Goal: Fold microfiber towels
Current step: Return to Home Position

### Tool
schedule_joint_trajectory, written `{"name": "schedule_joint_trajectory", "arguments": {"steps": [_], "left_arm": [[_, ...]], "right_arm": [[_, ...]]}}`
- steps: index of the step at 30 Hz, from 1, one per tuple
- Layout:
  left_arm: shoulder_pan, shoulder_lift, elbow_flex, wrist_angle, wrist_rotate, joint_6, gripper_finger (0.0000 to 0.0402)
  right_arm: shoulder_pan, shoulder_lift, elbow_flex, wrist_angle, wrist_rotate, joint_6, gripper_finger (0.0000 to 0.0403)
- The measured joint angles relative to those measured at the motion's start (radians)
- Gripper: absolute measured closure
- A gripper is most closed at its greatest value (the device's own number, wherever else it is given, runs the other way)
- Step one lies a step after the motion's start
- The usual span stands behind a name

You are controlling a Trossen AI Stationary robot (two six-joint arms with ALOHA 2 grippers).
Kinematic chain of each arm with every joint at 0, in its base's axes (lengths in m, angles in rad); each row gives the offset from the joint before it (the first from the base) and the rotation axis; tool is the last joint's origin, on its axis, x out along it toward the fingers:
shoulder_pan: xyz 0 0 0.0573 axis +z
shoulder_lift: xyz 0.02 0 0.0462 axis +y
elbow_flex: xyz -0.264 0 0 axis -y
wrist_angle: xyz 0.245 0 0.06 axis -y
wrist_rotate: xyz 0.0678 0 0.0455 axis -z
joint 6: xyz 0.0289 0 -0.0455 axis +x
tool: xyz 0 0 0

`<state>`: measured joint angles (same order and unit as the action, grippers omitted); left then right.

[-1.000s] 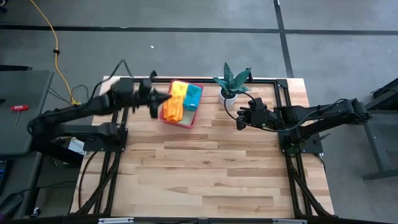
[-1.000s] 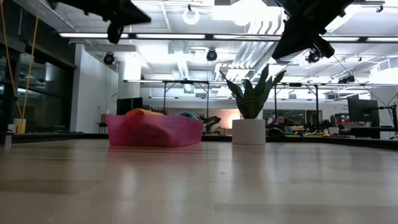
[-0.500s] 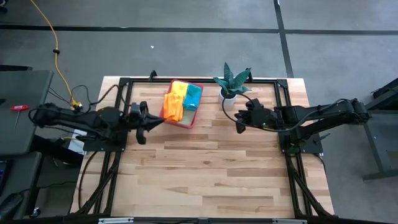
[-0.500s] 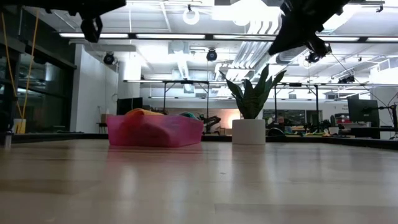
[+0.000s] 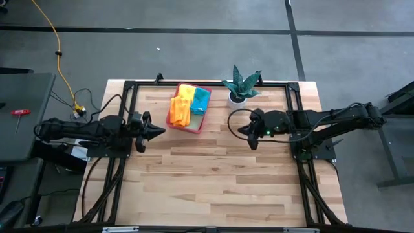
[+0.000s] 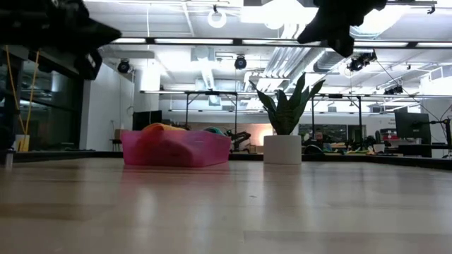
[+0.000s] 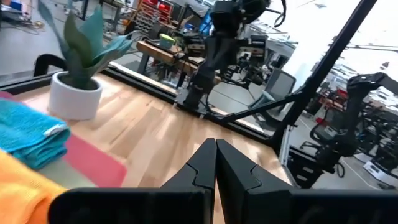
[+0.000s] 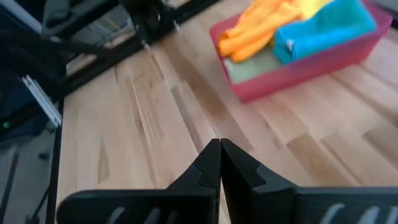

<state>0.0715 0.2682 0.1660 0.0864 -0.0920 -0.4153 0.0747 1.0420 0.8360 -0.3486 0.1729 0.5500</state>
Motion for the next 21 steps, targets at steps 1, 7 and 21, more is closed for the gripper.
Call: {"name": "schedule_joint_trajectory", "arguments": {"steps": [1,7,21], "left_arm": [[0.000,-0.017,-0.016,0.000,-0.006,-0.001,0.0401],[0.000,-0.094,-0.155,0.085,-0.011,-0.036,0.0401],[0.000,-0.122,-0.154,-0.068,0.001,-0.026,0.0401]], "right_arm": [[0.000,0.000,0.000,-0.012,-0.006,0.019,0.0402],[0.010,0.000,0.000,-0.010,-0.010,0.075,0.0402],[0.118,-0.064,-0.064,0.059,-0.017,0.024,0.0403]]}}
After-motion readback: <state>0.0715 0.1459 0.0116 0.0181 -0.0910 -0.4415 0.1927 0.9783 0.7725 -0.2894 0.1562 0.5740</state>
